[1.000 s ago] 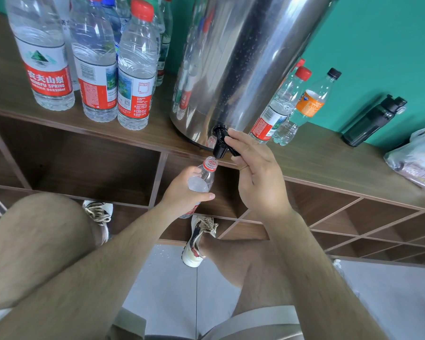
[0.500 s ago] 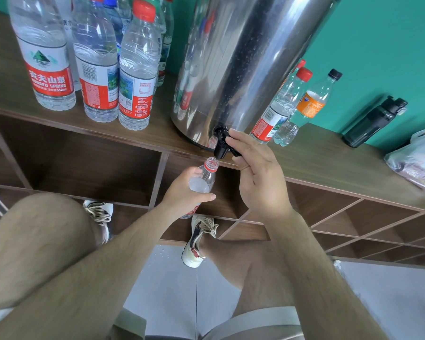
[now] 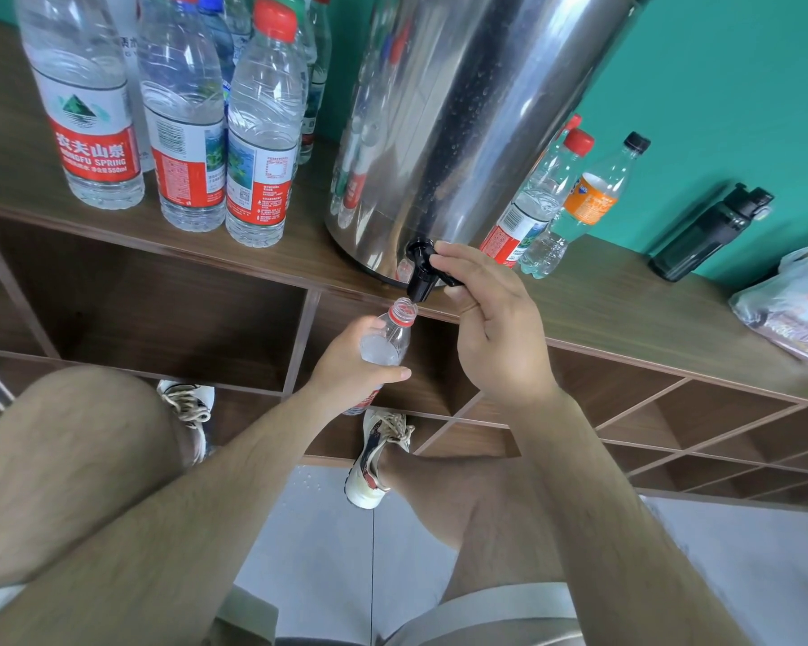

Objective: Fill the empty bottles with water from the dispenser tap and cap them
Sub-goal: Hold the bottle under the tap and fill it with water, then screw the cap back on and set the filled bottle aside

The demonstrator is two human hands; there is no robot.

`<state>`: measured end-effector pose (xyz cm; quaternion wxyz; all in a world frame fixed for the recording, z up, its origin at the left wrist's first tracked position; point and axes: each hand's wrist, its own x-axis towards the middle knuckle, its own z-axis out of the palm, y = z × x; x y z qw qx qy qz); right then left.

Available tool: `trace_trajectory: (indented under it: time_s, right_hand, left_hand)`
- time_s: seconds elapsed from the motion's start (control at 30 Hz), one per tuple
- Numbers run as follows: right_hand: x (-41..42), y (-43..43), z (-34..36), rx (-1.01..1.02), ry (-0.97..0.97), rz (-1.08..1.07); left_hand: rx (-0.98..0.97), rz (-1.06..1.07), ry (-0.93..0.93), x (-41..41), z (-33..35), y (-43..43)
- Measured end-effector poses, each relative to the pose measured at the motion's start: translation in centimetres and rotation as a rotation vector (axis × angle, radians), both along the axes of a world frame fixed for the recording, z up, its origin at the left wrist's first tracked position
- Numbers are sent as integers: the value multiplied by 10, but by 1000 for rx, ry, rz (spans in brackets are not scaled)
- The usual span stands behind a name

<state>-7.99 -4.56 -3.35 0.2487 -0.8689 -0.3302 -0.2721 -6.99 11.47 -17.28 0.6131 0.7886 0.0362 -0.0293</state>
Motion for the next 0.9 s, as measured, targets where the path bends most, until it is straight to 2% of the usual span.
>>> trace_trajectory:
  time_s: [0.3,0.6,0.67,0.77,0.9]
  right_hand:
    - [8,2,10,39,41,41]
    - [26,19,39,50,211,-41]
    - [23,12,35,144,234,-61]
    - [22,-5,19,321,278,-210]
    - [38,-28,-9,107,474,-463]
  left_hand:
    - [-17,-4,-4,0,-2,0]
    - [-7,20,-11,-1,-1,-1]
    - [-3,20,-13,-2,0,-1]
    - [9,17,-19,-2,-1,-1]
    - [6,14,-25,-2,0,-1]
